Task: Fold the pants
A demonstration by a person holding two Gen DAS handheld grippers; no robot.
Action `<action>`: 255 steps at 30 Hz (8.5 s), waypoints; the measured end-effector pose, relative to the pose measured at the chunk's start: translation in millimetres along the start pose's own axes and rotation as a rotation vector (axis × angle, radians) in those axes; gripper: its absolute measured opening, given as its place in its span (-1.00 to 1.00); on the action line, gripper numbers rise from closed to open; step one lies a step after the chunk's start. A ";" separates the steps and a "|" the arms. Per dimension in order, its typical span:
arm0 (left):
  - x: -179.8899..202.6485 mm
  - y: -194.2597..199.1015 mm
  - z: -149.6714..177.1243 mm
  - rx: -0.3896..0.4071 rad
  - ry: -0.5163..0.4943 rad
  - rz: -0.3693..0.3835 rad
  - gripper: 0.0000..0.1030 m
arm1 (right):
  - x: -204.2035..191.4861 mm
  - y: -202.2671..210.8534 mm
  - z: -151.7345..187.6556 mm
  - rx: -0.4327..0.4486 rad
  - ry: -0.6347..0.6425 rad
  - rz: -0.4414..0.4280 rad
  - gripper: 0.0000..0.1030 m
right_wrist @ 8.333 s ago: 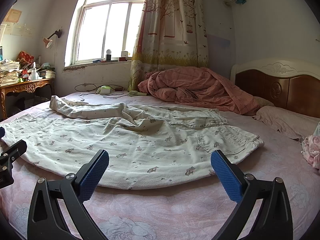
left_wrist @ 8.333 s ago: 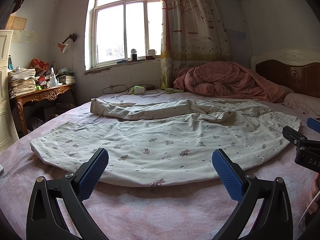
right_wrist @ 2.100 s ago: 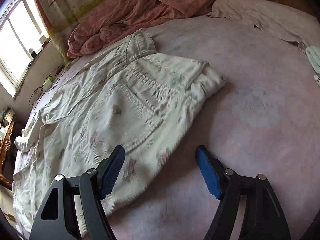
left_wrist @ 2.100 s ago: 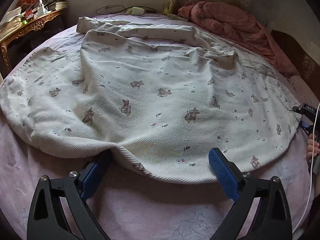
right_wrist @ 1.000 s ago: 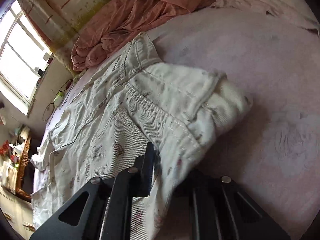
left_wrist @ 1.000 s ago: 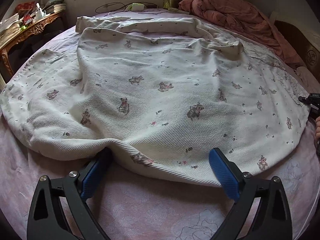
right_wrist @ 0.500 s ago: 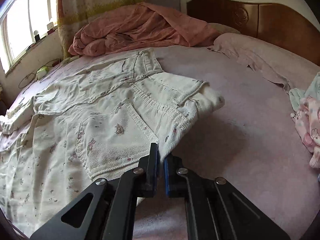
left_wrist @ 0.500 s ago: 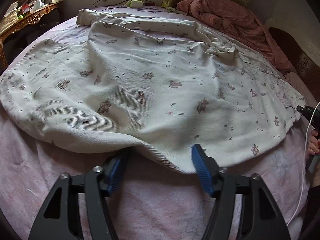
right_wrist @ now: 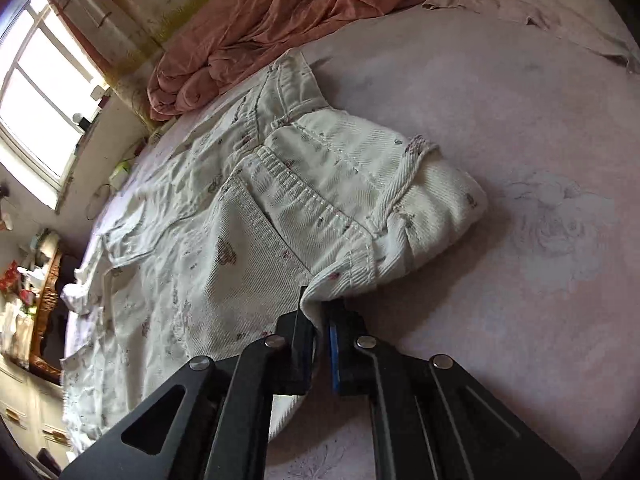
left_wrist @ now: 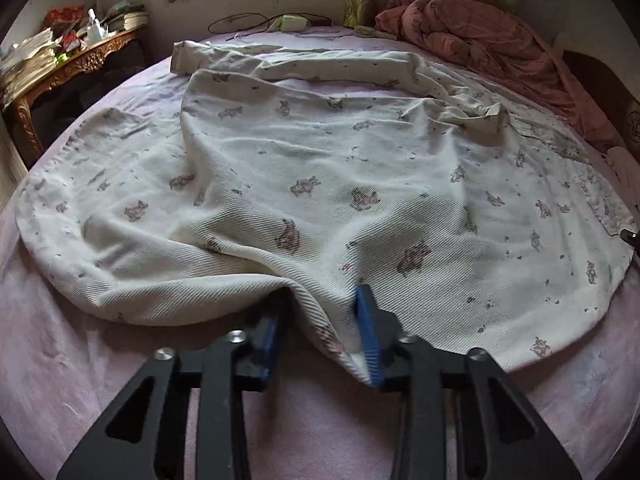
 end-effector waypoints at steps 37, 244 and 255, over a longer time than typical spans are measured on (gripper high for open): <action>-26.1 -25.4 -187.9 0.020 0.140 0.033 0.42 | -114.1 53.6 -79.2 0.084 0.160 -0.134 0.33; 137.3 108.8 -26.6 0.444 -0.165 0.119 0.99 | 3.4 76.5 25.3 0.016 0.101 -0.228 0.41; 140.1 1.3 -43.8 0.045 0.070 0.240 0.70 | 29.2 9.6 -9.8 -0.089 -0.092 -0.289 0.12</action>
Point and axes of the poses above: each gripper's, at about its wrist camera, not at the fingertips, and y roughly against the way its jaws point, x to its right, z to its underside, the point moved 2 cm from there along -y, roughly the way its jaws point, and after that the axes turned 1 degree about -z, right-handed, at the moved point
